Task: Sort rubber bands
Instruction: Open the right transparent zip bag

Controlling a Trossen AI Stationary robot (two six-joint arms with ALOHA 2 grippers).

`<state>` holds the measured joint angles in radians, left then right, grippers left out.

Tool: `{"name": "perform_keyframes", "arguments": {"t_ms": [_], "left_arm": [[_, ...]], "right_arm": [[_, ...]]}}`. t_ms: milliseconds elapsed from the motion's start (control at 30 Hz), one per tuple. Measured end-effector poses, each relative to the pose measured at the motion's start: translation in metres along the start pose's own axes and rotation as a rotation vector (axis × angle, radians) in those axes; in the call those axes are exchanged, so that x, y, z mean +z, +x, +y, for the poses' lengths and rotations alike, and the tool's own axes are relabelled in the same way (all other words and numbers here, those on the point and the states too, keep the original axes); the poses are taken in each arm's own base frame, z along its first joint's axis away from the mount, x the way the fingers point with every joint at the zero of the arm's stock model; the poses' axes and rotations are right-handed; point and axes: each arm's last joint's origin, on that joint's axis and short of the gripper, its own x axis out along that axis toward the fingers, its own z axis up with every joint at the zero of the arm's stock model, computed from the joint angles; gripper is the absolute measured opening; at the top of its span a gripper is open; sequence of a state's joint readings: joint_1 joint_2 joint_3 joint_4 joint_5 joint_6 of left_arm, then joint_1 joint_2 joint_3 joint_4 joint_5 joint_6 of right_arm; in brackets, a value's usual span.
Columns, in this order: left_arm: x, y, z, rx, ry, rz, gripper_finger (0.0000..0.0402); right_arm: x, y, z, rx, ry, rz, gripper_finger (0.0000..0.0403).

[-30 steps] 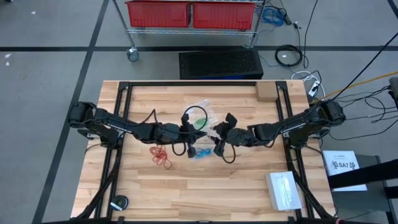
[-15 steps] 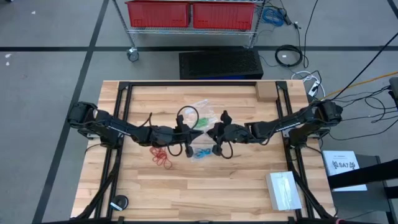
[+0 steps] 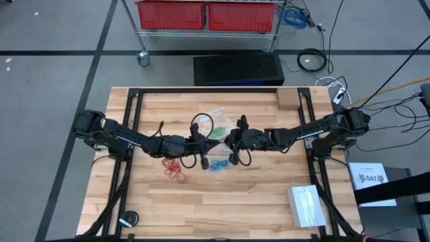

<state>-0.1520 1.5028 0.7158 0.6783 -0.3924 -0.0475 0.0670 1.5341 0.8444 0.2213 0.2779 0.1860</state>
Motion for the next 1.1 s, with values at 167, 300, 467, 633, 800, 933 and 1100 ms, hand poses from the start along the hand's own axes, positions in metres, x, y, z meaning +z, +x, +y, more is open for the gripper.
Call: {"name": "perform_keyframes", "arguments": {"t_ms": [167,300,467,633,800,933,1100], "left_arm": [[0.000,0.000,0.000,-0.009,0.002,0.002,0.0000],[0.002,-0.001,-0.001,-0.015,-0.001,-0.009,0.0000],[0.007,-0.007,0.002,0.000,0.014,0.012,0.0000],[0.015,-0.019,0.005,0.071,0.029,0.038,0.0000],[0.018,-0.021,0.005,0.065,0.018,0.029,0.0000],[0.017,-0.020,0.005,0.065,-0.004,0.027,0.0000],[0.019,-0.020,0.005,0.054,-0.014,0.011,0.0000]], "right_arm": [[0.011,0.001,-0.003,0.000,0.036,-0.102,0.0111],[0.018,0.000,-0.002,0.012,0.043,-0.181,0.0159],[0.012,0.001,-0.003,0.007,0.048,-0.116,0.0170],[0.011,-0.001,0.003,0.057,0.015,-0.107,0.0170],[0.013,-0.003,0.010,0.113,-0.052,-0.132,0.0140],[0.017,-0.002,0.006,0.101,-0.076,-0.174,0.0077],[0.022,0.000,-0.002,0.070,-0.065,-0.209,0.0007]]}}
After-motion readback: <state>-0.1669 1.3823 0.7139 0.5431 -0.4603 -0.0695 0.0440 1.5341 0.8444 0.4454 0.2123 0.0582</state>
